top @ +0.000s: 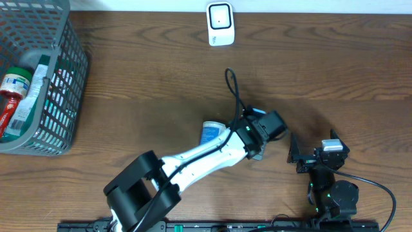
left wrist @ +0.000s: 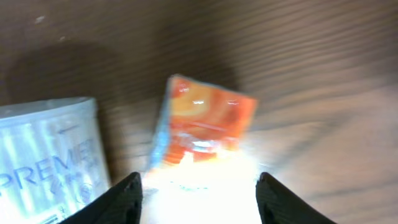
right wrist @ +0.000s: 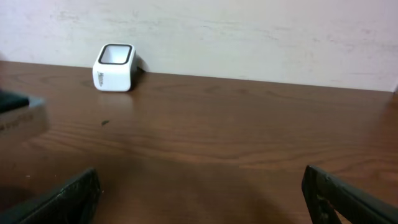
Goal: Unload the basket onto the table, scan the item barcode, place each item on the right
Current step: 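Carry the orange packet to the right of the cotton-swab tub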
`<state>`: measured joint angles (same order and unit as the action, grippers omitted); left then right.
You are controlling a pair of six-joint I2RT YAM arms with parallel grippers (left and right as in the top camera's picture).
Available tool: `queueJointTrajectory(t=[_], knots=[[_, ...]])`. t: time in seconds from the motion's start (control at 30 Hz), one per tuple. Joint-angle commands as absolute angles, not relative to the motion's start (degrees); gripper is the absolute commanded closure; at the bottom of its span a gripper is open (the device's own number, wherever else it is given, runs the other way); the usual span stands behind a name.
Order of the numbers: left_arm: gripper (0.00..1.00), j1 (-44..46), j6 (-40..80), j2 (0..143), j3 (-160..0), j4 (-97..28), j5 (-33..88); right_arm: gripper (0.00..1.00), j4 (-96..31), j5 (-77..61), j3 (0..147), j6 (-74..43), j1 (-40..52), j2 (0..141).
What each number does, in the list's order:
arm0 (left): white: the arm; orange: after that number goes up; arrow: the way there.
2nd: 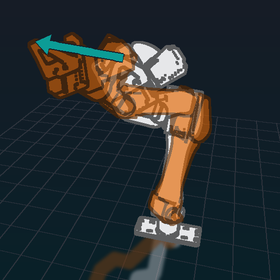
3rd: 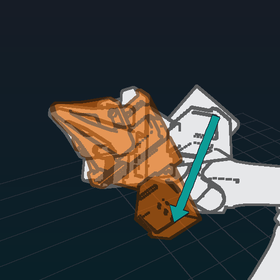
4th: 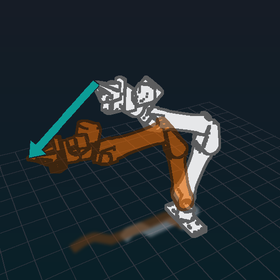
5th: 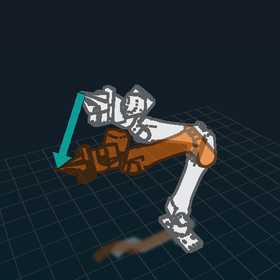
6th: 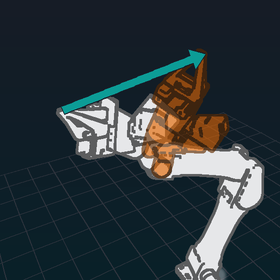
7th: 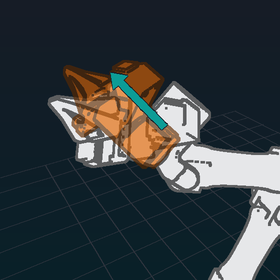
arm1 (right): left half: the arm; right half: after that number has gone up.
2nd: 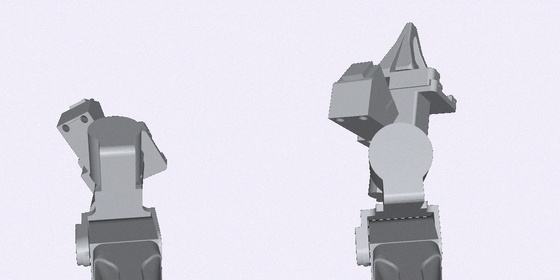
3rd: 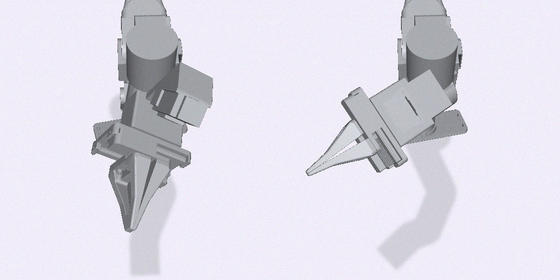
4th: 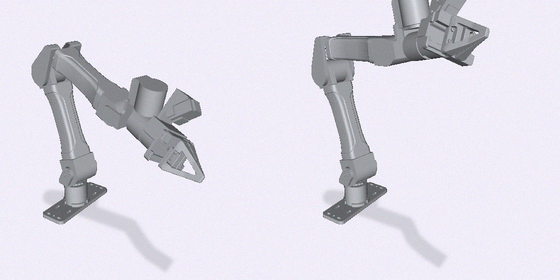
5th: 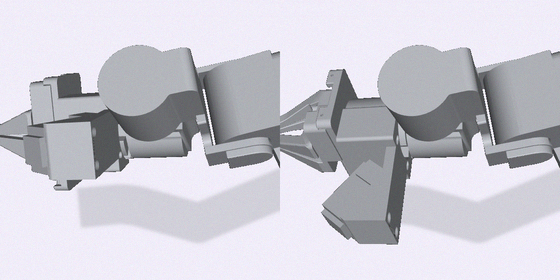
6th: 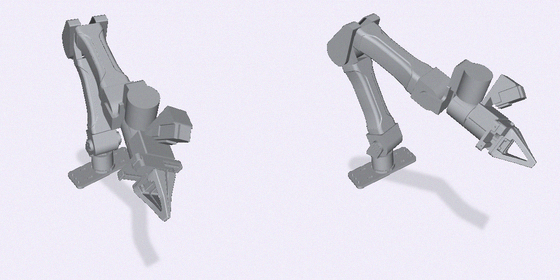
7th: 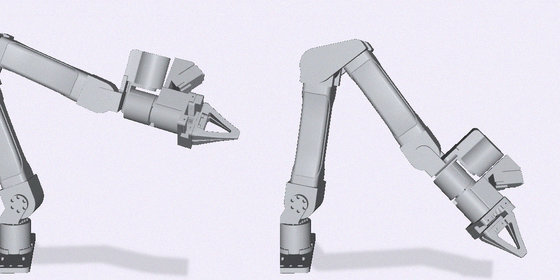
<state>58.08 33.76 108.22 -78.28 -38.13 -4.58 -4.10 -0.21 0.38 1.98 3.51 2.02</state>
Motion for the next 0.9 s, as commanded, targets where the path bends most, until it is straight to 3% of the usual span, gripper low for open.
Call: queueJointTrajectory(t=[0.0, 0.07, 0.1, 0.87], knots=[[0.73, 60.82, 28.62, 107.02, -80.05, -35.7, -3.86, 0.01, -4.45, -0.3, 0.34, 2.42, 3.05, 1.85], [0.91, 61.6, 28.47, 107.24, -80.05, -34.09, -3.86, 0.01, -4.47, -0.3, 0.34, 2.42, 3.05, 1.85], [0.92, 61.78, 28.47, 107.39, -80.05, -33.63, -3.86, 0.01, -4.45, -0.27, 0.34, 2.42, 3.05, 1.85], [0.92, 61.84, 25.26, 115.81, -79.77, -29.52, -3.03, 0.01, -4.47, -0.3, 0.34, 2.42, 3.05, 1.85]])
